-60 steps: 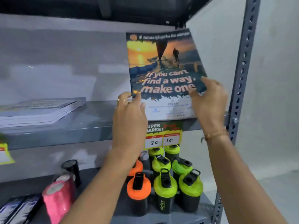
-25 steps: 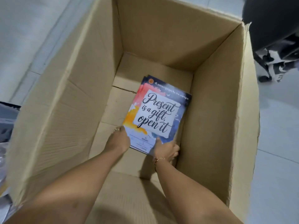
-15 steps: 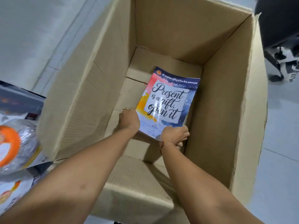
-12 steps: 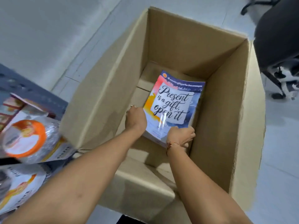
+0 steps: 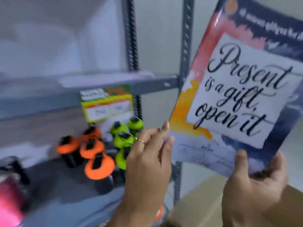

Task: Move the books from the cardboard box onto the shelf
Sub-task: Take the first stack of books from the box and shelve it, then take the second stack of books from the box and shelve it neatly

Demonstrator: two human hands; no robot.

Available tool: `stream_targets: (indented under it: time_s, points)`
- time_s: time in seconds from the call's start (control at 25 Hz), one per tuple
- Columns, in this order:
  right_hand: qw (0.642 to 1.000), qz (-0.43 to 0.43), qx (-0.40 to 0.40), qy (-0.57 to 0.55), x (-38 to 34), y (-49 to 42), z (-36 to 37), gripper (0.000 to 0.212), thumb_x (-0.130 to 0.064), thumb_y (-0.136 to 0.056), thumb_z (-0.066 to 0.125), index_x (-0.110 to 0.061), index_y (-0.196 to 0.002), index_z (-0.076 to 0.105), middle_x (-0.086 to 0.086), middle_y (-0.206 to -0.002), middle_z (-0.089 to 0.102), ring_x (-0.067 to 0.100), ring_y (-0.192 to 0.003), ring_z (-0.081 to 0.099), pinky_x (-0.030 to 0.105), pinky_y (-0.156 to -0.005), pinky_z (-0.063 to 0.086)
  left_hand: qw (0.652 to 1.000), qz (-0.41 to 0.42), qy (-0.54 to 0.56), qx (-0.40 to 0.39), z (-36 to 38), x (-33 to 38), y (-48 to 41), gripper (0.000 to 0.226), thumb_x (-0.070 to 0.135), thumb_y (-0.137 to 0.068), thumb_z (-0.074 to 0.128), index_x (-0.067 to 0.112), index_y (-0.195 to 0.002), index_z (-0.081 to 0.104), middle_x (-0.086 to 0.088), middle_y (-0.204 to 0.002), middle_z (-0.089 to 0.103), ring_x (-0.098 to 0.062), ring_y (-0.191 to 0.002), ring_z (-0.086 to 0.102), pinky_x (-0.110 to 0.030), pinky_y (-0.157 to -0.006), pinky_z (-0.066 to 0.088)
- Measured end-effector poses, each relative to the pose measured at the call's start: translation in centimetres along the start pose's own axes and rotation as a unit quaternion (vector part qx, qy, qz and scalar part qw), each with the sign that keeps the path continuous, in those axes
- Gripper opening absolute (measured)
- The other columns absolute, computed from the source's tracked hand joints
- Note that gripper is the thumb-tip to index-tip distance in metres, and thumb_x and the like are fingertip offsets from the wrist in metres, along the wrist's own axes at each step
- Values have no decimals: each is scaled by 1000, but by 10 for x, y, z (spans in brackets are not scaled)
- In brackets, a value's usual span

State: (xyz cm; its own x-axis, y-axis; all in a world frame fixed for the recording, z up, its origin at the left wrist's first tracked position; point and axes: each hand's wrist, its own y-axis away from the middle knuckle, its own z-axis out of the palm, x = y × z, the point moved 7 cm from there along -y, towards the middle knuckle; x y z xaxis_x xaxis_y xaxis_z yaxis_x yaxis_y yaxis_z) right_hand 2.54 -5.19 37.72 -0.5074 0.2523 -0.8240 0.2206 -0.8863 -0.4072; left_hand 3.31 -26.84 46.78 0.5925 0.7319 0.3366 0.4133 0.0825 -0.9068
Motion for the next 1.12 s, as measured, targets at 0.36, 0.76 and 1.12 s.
stream_targets:
  time_s: [0.36, 0.76, 1.12]
  points:
    - [918, -148, -367, 32, -186, 26, 253, 36, -16, -90, 58, -4, -124, 58, 18, -125, 61, 30, -115, 56, 29, -96, 39, 961, -141, -224, 75, -137, -57, -163, 20, 15, -88, 58, -4, -87, 66, -24, -101, 63, -36, -97, 55, -32, -69, 31]
    - [810, -190, -527, 174, -151, 51, 311, 26, -9, -92, 44, 2, -108, 62, 24, -116, 65, 38, -109, 58, 36, -94, 46, 865, -200, -453, -83, -106, -102, -175, 20, 2, -86, 51, -2, -96, 68, -28, -103, 66, -43, -104, 53, -42, -84, 47]
    - [928, 84, -203, 301, 205, -20, -8, 47, -25, -90, 37, 5, -125, 48, 25, -130, 52, 39, -125, 41, 34, -108, 22, 889, 79, -24, -451, 252, 37, 71, 15, 13, -83, 58, 6, -87, 71, -16, -93, 70, -36, -91, 62, -40, -80, 49]
